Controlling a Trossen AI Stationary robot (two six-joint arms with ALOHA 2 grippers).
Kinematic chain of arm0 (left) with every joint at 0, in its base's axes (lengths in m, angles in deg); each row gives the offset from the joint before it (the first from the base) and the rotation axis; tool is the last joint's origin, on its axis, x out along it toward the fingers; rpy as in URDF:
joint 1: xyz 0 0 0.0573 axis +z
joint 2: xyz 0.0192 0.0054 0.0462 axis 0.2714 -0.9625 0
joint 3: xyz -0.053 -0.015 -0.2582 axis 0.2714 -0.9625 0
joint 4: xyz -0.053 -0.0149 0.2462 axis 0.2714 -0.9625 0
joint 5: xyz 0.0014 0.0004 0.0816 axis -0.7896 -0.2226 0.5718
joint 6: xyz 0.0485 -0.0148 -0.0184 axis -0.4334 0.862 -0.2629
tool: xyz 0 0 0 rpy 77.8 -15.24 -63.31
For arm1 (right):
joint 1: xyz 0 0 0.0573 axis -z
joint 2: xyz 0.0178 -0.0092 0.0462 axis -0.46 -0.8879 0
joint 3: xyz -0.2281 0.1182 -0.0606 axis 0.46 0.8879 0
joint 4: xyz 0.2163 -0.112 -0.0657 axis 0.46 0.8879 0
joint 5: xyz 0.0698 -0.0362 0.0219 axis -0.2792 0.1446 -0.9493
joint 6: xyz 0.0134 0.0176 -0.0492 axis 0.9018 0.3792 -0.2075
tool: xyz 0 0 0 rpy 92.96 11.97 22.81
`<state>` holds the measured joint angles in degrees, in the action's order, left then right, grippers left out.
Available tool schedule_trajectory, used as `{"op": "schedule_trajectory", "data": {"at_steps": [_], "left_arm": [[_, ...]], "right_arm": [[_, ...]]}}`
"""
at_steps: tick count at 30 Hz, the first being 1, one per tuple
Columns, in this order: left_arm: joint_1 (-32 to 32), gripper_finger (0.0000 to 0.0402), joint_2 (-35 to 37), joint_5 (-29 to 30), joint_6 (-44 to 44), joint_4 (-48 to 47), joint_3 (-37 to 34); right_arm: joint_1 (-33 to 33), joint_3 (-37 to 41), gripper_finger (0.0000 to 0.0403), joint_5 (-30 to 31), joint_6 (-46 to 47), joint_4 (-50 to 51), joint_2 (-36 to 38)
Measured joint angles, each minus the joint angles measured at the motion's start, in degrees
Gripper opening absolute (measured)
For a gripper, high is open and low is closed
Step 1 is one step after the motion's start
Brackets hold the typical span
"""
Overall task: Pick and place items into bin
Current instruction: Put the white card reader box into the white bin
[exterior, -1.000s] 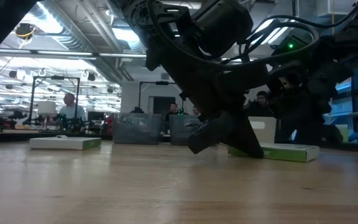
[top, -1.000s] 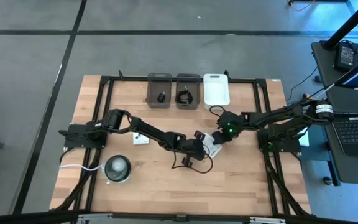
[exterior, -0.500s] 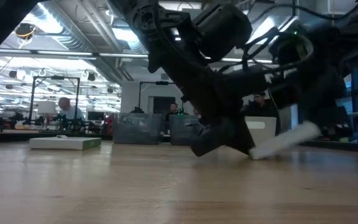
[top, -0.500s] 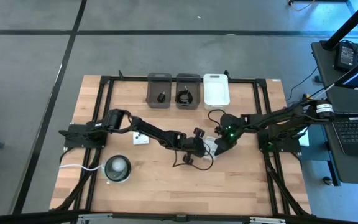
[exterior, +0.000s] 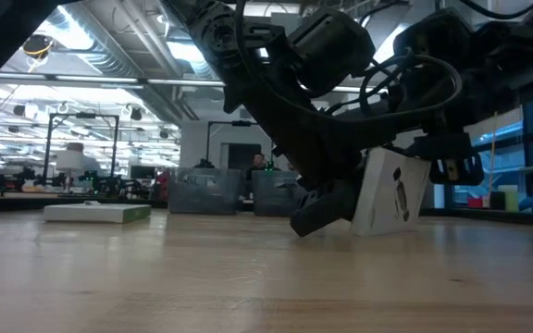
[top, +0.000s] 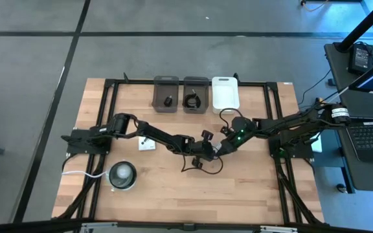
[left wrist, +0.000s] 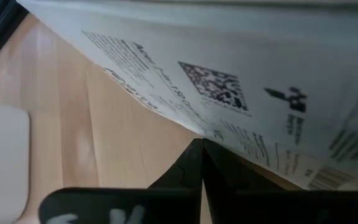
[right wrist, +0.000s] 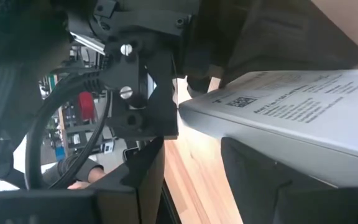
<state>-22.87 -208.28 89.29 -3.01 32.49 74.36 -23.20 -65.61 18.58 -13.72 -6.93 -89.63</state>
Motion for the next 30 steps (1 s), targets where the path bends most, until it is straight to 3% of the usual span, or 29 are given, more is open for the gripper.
{"op": "schedule_trajectory", "data": {"at_steps": [15, 30], "left_arm": [[-0.76, 0.0003, 0.13, -0.27, 1.73, -0.11, 0.02], [-3.2, 0.0003, 0.07, 0.68, 11.04, 1.35, 0.02]], "right_arm": [[0.04, 0.29, 0.017, 0.41, -2.45, -0.84, -0.22], [0.09, 0.41, 0.017, -2.66, -4.31, -3.09, -0.48]]}}
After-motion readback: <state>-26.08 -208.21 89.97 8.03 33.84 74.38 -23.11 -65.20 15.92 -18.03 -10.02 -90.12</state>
